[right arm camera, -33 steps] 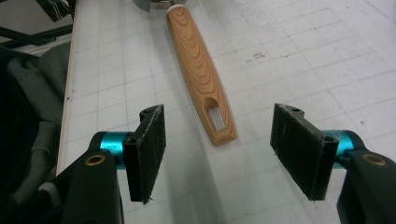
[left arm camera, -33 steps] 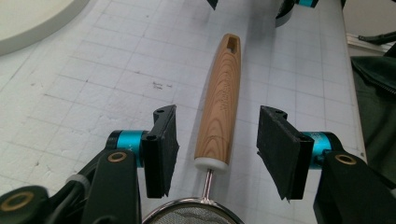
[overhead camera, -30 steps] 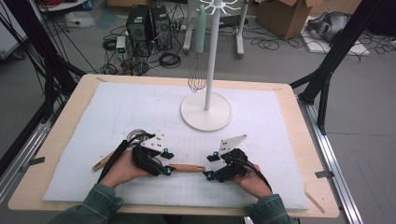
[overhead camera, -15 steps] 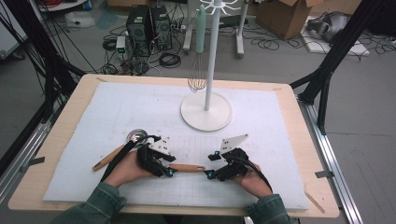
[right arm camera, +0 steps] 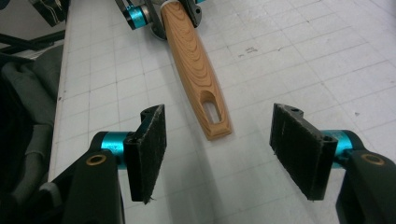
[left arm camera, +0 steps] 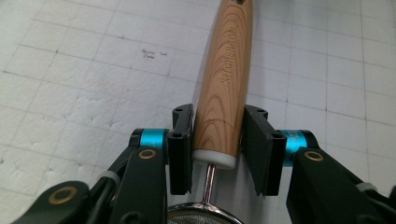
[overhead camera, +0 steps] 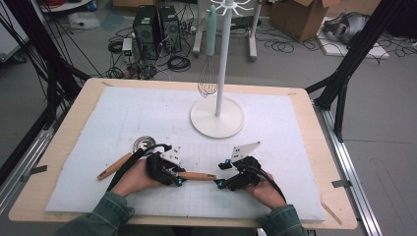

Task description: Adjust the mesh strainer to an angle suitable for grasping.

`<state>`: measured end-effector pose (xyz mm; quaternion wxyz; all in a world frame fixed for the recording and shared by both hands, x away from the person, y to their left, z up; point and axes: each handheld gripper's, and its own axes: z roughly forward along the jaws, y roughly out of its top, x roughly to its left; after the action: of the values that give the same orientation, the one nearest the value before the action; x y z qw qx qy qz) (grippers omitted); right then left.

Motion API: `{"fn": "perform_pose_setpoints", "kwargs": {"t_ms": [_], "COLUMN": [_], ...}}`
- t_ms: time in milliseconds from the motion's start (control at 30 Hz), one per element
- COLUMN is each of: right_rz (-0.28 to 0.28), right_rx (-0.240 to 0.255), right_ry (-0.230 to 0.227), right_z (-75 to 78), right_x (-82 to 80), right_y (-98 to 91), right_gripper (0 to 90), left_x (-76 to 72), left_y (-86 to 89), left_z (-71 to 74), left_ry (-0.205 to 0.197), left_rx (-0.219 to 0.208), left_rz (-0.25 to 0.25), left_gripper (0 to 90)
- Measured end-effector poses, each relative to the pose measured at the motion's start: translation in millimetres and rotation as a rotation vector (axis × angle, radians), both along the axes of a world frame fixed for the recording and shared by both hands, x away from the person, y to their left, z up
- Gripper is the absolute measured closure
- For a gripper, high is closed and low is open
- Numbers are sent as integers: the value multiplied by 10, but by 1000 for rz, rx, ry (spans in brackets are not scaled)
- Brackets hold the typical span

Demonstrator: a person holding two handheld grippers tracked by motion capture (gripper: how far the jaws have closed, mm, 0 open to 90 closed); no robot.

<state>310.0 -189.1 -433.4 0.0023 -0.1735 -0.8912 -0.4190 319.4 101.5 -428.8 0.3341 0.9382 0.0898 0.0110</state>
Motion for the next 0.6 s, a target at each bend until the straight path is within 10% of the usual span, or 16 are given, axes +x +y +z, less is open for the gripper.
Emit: {"fn": "perform_pose_setpoints", "kwargs": {"t_ms": [600], "right_rz": [-4], "right_rx": [-14], "right_ry": [22], "right_z": [-47], "right_x": [16], "right_y": [47], "right_gripper": [364], "left_x": [-7], "left_y": [10], "left_z": [3], "left_ry": [4], "left_rx": [9], "left_rz": [-8], "left_gripper": [683]}}
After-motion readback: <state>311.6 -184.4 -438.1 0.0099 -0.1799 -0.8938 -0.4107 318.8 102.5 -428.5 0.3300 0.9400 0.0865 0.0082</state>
